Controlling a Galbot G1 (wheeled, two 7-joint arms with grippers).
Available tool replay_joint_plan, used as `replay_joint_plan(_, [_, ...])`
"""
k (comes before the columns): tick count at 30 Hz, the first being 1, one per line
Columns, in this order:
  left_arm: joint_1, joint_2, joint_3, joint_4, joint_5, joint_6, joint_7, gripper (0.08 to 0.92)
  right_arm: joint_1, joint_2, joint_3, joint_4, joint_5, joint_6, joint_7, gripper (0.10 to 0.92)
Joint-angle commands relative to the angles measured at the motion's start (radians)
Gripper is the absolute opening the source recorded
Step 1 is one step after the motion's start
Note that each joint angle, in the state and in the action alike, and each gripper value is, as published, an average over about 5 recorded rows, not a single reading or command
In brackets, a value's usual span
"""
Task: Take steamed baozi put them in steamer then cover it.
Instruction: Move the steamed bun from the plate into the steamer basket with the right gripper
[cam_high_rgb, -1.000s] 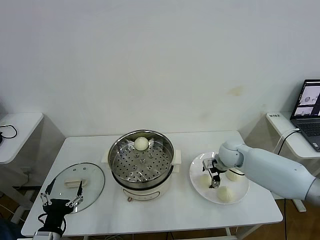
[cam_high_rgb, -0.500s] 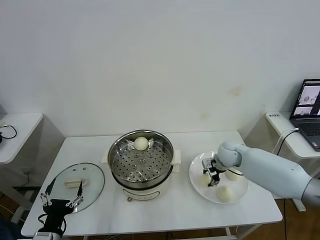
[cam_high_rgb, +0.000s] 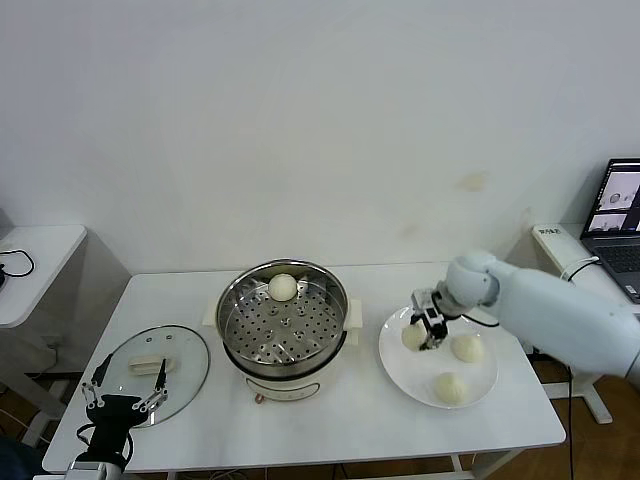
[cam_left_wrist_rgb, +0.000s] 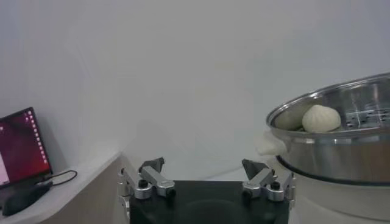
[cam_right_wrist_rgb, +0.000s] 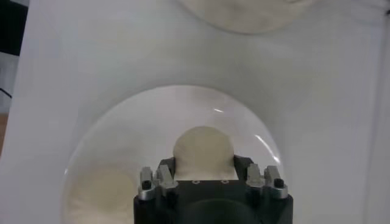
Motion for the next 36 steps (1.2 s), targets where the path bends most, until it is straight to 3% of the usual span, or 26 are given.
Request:
replay_joint_plan(1, [-0.003,0.006,0.005,-0.002,-0.001,0.002,0.001,0.823,0.291,0.004,-0.105,0.030,0.130,-0.006,-0.011,0.602])
replay_joint_plan(9, [-0.015,0.017,0.011,-0.006,-0.006,0.007,0.002,0.823,0.494,0.145,-0.174,0.007,0.260,-0.045,0.005,0.611])
replay_joint_plan(16, [-0.019,0.027,-0.002,0.003,-0.015,0.005,0.001,0.823,0.493,0.357,-0.172,-0.052,0.379,-0.108,0.062,0.613])
replay_joint_plan(24, [-0.023,0.019,-0.020,-0.002,-0.015,0.002,0.001,0.823,0.380,0.617,-0.153,-0.213,0.395,-0.153,0.099,0.619])
replay_joint_plan(36, [-0.017,0.003,-0.031,-0.018,-0.015,0.002,0.001,0.823,0.217,0.791,-0.148,-0.367,0.382,-0.199,0.125,0.619])
